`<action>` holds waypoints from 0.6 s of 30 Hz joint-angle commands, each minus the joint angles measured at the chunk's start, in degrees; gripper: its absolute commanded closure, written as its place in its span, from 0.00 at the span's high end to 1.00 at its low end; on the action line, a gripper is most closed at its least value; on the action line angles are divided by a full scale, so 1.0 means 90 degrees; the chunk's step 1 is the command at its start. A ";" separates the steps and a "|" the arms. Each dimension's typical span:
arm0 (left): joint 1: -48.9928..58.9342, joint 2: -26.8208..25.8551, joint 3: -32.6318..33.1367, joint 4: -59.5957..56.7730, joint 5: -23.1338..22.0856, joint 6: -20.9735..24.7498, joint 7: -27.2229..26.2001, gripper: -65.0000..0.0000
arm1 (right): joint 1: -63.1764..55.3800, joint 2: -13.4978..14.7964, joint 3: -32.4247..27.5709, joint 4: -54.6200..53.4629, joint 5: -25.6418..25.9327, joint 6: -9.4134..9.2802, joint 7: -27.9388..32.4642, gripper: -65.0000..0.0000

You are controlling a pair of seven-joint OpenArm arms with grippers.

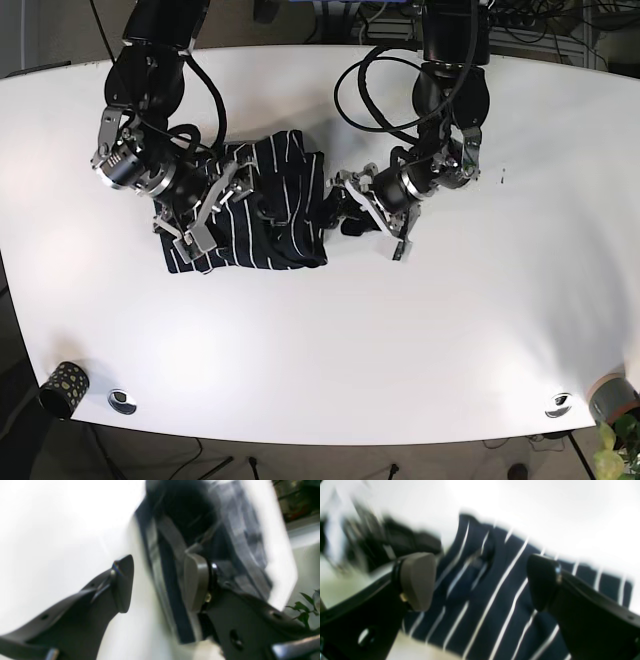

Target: Fold the T-shirt properly

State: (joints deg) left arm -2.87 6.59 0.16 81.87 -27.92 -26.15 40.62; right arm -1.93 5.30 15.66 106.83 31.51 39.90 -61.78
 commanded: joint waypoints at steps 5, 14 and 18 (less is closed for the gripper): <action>0.0041 -0.0835 -0.0375 0.0579 -0.0136 -0.0049 -0.0133 0.45 | -0.0298 0.0080 0.0033 0.0140 0.0109 0.0011 0.0139 0.84; 0.0295 -0.1851 -0.0922 0.0716 -0.0165 -0.0078 -0.0133 0.45 | -0.0552 0.0061 -0.1022 -0.0739 0.0060 0.0011 0.0276 0.62; 0.0324 -0.1968 -0.0912 0.1019 -0.0136 -0.0078 -0.0133 0.45 | -0.0542 0.0090 -0.1520 -0.1296 0.0060 -0.0004 0.0881 0.56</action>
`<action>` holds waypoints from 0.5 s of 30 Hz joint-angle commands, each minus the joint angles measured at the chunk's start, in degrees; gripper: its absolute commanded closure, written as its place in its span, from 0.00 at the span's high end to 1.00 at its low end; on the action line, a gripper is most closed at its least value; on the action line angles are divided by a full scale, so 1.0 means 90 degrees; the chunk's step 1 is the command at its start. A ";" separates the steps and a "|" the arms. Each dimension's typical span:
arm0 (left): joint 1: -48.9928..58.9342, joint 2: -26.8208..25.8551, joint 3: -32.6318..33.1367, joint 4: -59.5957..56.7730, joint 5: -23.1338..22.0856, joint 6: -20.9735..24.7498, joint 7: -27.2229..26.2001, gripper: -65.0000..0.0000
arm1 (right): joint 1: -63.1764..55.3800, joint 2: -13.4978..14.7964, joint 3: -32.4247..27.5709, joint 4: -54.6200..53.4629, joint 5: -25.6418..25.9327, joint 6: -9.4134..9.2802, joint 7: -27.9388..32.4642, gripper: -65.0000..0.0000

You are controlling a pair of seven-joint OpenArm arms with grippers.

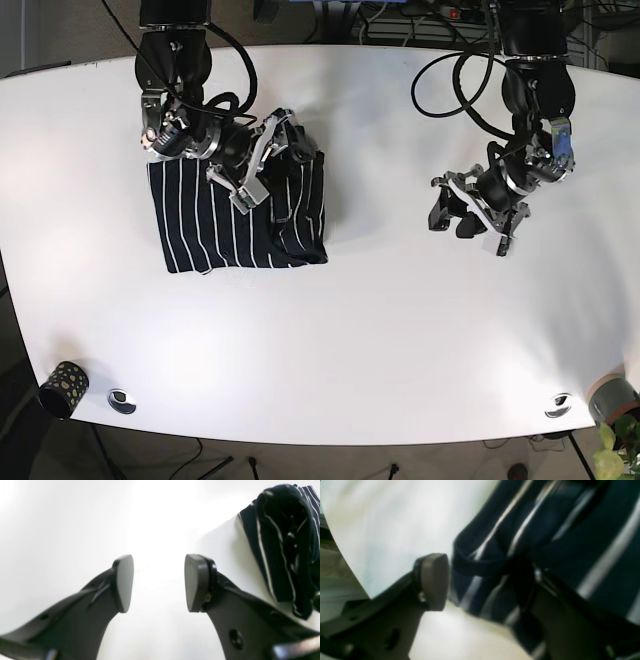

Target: Fold the T-shirt properly

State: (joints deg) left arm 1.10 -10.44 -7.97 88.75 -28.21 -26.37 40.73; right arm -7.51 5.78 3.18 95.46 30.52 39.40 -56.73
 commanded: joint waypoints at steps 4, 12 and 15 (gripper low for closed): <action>-0.0118 -0.0066 0.0021 0.0449 -0.0094 -0.0054 -0.0145 0.45 | 0.0077 0.0037 -0.0221 0.0182 0.0218 0.0052 0.0457 0.56; -0.0167 -0.0008 0.0880 0.0586 -0.0085 -0.0025 -0.0145 0.45 | 0.0106 0.0251 0.0140 0.1423 0.0218 0.0052 0.0457 0.56; -0.0284 0.0207 0.1261 0.0576 -0.0065 -0.0025 -0.0145 0.45 | 0.0458 0.0330 0.0521 0.1344 0.0198 0.0052 0.0447 0.55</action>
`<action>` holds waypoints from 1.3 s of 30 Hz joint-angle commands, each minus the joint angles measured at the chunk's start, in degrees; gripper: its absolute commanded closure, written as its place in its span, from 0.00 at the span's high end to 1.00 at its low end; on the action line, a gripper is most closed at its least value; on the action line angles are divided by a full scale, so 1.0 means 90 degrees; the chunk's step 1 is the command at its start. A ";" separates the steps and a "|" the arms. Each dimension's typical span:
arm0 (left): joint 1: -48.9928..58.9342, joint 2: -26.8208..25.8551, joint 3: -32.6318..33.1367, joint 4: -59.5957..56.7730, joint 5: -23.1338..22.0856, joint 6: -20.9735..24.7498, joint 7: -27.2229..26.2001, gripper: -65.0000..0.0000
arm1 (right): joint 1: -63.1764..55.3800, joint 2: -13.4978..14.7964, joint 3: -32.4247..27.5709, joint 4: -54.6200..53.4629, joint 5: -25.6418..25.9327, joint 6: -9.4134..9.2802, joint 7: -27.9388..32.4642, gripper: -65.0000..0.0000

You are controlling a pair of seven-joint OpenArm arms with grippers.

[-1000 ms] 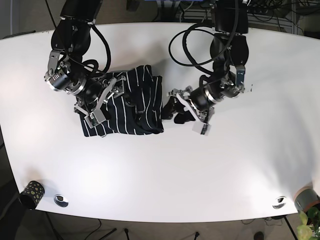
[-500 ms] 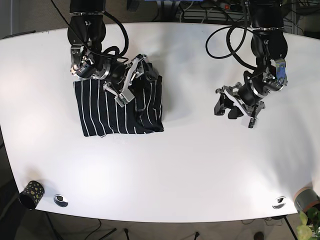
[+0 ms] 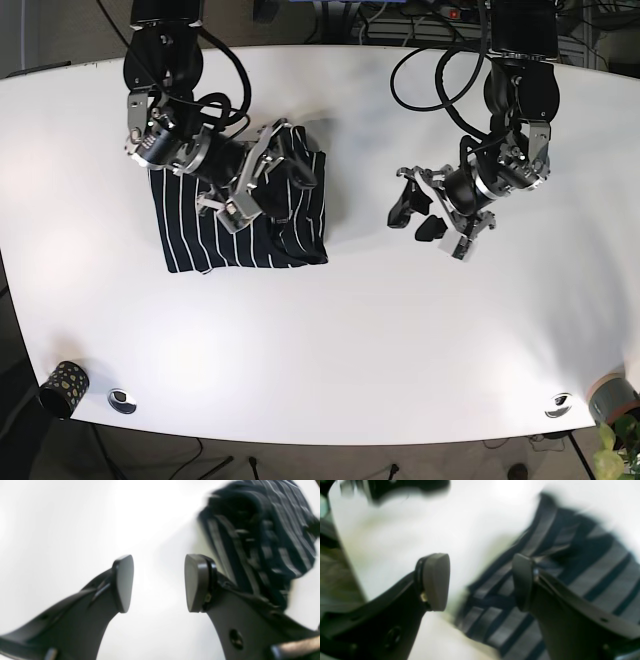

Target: Fold the T-shirt properly

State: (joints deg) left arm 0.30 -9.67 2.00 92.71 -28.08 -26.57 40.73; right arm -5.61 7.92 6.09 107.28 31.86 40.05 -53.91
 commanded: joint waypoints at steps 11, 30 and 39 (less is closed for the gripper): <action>-0.0614 0.1040 0.2107 0.0136 0.1171 -0.0003 -0.0184 0.46 | 0.1927 0.1049 0.1204 -0.2089 0.0021 -0.0021 0.0134 0.55; -0.0653 0.1802 0.2821 -0.0977 0.1835 -0.0032 -0.0193 0.45 | 0.2982 0.1264 0.1175 -0.4883 -0.1825 -0.0006 0.1531 0.27; -0.0663 0.1460 0.2430 -0.1202 0.1825 -0.0022 -0.0193 0.45 | 0.2660 0.1234 0.1175 -0.4883 -0.2138 -0.0006 0.1873 0.27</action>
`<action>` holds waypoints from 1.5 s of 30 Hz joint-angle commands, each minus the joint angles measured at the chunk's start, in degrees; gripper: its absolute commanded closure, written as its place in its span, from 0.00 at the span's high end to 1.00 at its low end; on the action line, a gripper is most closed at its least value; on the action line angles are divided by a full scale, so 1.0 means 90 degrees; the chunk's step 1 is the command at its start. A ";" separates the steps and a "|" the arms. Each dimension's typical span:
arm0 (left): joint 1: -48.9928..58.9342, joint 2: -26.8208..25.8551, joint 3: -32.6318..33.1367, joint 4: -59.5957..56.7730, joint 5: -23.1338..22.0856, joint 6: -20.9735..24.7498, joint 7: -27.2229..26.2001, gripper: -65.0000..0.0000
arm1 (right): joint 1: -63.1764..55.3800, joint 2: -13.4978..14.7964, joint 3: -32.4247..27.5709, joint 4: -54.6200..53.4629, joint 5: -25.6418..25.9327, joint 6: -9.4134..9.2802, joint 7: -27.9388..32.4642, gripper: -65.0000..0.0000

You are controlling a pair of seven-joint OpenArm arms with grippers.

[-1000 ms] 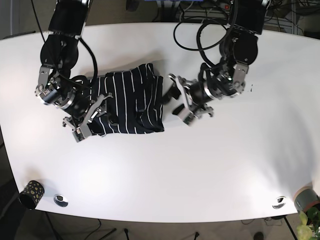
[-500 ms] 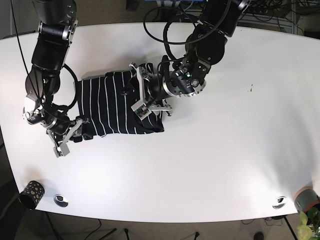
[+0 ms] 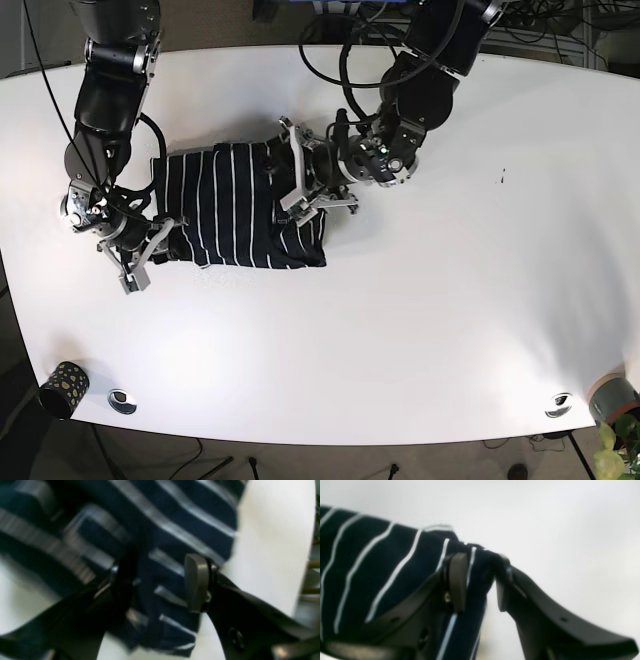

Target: Fold the T-shirt properly

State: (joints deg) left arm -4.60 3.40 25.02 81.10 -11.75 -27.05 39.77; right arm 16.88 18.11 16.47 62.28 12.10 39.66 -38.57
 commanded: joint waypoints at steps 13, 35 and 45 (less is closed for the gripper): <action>-0.1350 -0.0529 -0.0460 -0.1026 -0.0018 0.0021 -0.0096 0.46 | -0.0963 -0.0083 -0.0252 0.1485 0.0067 0.0038 0.0129 0.27; -0.2102 -0.0861 -0.1905 -0.0235 0.0021 0.0051 0.0001 0.46 | -0.2037 -0.1587 -0.2216 0.3732 0.0097 0.0038 -0.1112 0.27; -0.1350 -0.0343 -0.1905 0.0518 0.0031 0.0060 0.0314 0.46 | -0.2037 -0.1753 -0.1669 0.4152 0.0116 0.0038 -0.1121 0.27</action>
State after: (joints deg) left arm -15.94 -0.64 7.81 83.72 -10.39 -26.35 44.05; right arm -2.52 2.00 -0.23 97.25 12.21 39.72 -49.98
